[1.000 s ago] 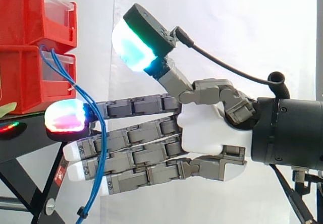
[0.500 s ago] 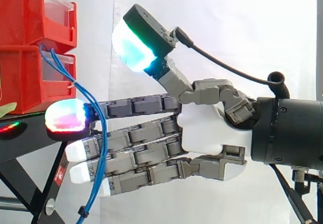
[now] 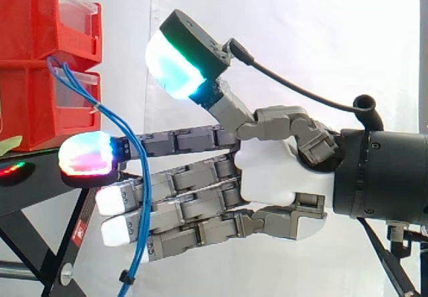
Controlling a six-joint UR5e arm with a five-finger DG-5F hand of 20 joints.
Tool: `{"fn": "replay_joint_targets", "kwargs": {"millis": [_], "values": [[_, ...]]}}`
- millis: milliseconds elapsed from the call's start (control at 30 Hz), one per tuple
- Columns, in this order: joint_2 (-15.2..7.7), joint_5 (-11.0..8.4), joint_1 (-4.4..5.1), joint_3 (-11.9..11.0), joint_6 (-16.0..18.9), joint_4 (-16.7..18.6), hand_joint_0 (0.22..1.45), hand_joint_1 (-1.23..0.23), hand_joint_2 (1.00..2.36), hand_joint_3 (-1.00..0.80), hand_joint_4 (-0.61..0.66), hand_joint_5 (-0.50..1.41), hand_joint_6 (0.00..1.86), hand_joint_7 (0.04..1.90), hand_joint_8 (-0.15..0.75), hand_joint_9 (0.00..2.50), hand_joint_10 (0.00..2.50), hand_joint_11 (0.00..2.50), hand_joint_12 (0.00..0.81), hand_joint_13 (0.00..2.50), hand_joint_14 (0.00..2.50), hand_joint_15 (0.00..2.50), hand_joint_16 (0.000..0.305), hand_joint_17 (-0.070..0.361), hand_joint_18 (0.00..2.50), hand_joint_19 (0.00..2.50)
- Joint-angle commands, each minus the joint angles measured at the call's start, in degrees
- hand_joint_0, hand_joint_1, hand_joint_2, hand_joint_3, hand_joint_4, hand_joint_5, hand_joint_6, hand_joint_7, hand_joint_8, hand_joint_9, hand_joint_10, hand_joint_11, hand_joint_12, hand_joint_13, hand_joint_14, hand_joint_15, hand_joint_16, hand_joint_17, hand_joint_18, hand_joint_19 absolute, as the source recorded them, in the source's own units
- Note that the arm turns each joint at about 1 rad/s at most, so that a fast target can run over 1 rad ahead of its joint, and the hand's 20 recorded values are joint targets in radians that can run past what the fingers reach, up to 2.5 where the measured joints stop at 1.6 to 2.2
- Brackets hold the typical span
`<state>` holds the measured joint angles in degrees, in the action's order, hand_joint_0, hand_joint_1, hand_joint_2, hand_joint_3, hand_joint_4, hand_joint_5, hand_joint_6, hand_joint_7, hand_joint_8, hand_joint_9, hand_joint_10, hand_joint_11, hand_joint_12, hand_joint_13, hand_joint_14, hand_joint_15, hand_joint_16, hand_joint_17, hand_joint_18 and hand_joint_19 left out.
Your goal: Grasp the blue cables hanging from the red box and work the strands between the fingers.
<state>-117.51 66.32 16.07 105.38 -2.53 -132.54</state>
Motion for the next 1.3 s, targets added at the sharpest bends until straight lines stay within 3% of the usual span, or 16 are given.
{"fn": "replay_joint_targets", "kwargs": {"millis": [0, 300, 467, 933, 1267], "values": [[0.00, 0.03, 0.01, 0.00, -0.02, 0.00, 0.69, -0.56, 1.00, -1.00, 0.20, -0.21, 0.01, 0.67, 0.377, 0.75, 0.01, 0.77, 0.401, 0.84, 0.02, 0.57, 0.051, 0.115, 0.64, 0.25], [0.00, 0.03, -0.07, 0.00, -0.02, 0.09, 0.70, -0.56, 1.00, -1.00, 0.20, -0.21, 0.01, 0.67, 0.381, 0.79, 0.01, 0.89, 0.414, 0.93, 0.02, 0.70, 0.052, 0.117, 0.70, 0.34], [0.00, 0.03, 0.01, 0.00, -0.37, 0.09, 0.70, -0.56, 1.00, -1.00, 0.20, -0.20, 0.01, 0.68, 0.380, 0.78, 0.01, 0.91, 0.407, 0.99, 0.02, 0.81, 0.055, 0.125, 0.84, 0.55], [0.00, 0.47, -0.16, 0.00, -0.37, 1.05, 0.71, -0.56, 1.00, -1.00, 0.21, -0.20, 0.01, 0.68, 0.381, 0.77, 0.01, 0.97, 0.402, 1.04, 0.02, 0.92, 0.059, 0.132, 0.96, 0.65], [0.00, 0.47, -0.25, 0.00, -0.37, 1.14, 0.71, -0.56, 1.00, -1.00, 0.21, -0.18, 0.01, 0.68, 0.380, 0.79, 0.00, 1.02, 0.401, 1.17, 0.01, 1.14, 0.059, 0.132, 1.27, 1.20]]}}
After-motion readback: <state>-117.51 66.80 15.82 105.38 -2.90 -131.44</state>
